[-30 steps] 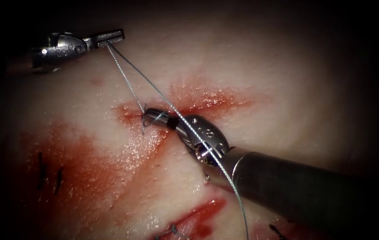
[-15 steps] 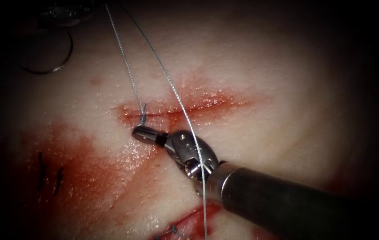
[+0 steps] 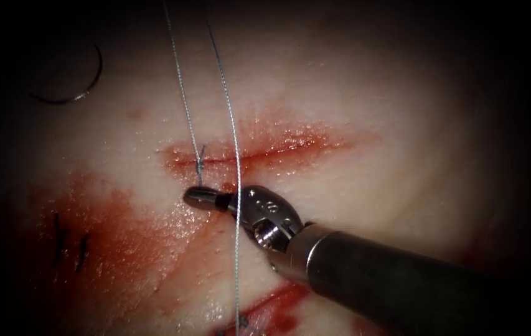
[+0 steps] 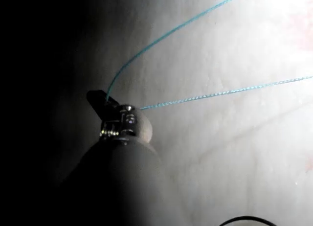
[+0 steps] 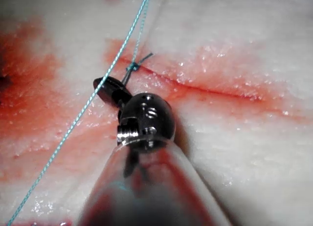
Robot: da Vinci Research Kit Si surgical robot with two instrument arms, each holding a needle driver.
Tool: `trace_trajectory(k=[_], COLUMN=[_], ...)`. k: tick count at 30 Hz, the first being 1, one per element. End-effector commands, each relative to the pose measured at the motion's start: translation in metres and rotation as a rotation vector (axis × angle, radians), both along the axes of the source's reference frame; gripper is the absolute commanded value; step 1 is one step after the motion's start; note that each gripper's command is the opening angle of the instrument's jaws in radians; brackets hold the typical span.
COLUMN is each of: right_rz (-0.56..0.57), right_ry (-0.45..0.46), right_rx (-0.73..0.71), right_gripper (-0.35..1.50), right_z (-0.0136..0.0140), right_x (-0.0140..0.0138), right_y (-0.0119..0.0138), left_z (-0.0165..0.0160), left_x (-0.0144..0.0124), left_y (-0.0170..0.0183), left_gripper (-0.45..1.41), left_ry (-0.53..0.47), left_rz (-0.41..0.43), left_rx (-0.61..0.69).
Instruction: Wound Closure
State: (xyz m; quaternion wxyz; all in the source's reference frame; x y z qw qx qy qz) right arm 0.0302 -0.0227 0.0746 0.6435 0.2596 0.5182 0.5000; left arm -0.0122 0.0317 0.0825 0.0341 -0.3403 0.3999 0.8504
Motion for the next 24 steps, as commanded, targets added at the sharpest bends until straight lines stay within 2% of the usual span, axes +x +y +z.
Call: trace_trajectory(k=[1,4,8,14,18,24], right_rz=[0.000,-0.022,-0.020,0.024,0.006,-0.019], right_ry=[0.013,0.026,0.018,0.006,0.008,0.009], right_rx=[0.067,0.165,0.189,0.249,0.313,0.329], right_gripper=[-0.35,-0.35,-0.35,-0.35,-0.35,-0.35], right_z=[0.0002,0.0003,0.0002,0.0003,0.0005,0.0001], right_x=[0.0011,0.0011,0.0009,0.0001,0.0002,0.0012], right_y=[0.0007,0.0004,0.0003,0.0003,-0.0009,-0.0022], left_z=[0.0002,0.0005,0.0007,0.0011,0.0013,0.0017], left_x=[-0.0004,-0.0002,-0.0001,-0.0007,-0.0007,-0.0007], left_y=[0.0014,0.0020,0.0031,0.0041,0.0049,0.0060], left_gripper=[-0.45,-0.45,-0.45,-0.45,-0.45,-0.45], left_ry=[0.013,0.036,0.023,0.017,0.031,0.057], left_rz=[-0.007,-0.006,0.006,-0.026,-0.044,-0.051], left_rx=[-0.006,-0.009,-0.033,-0.067,-0.077,-0.093])
